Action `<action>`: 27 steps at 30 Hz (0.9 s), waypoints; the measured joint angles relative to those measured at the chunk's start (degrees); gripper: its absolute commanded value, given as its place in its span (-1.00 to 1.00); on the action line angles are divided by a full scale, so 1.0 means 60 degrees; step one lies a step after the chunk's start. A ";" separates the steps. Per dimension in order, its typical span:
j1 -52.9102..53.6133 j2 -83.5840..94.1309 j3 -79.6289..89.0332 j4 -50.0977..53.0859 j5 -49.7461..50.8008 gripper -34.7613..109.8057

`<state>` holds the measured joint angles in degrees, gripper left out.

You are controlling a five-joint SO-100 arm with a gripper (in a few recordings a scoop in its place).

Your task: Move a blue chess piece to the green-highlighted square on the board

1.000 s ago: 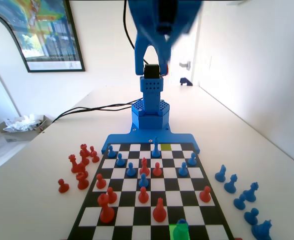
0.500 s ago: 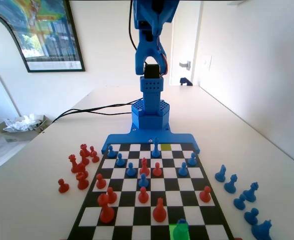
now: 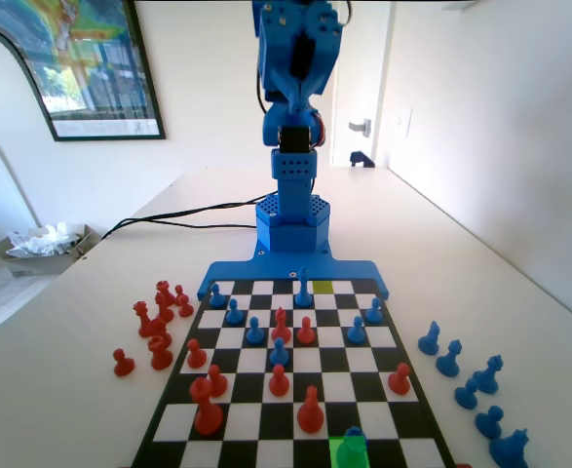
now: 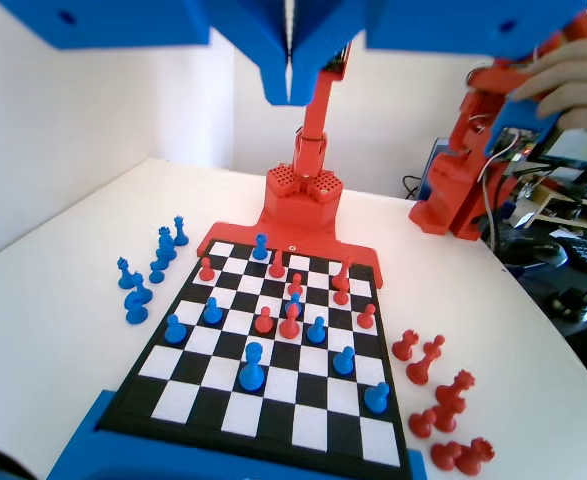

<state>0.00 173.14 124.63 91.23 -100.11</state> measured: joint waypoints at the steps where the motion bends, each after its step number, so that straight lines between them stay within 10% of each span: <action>1: -0.0015 0.0073 0.0000 0.0000 0.0000 -0.51; 27: 0.0190 0.0278 0.0000 0.0000 0.0000 -0.49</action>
<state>1.14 174.81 124.63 91.23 -100.11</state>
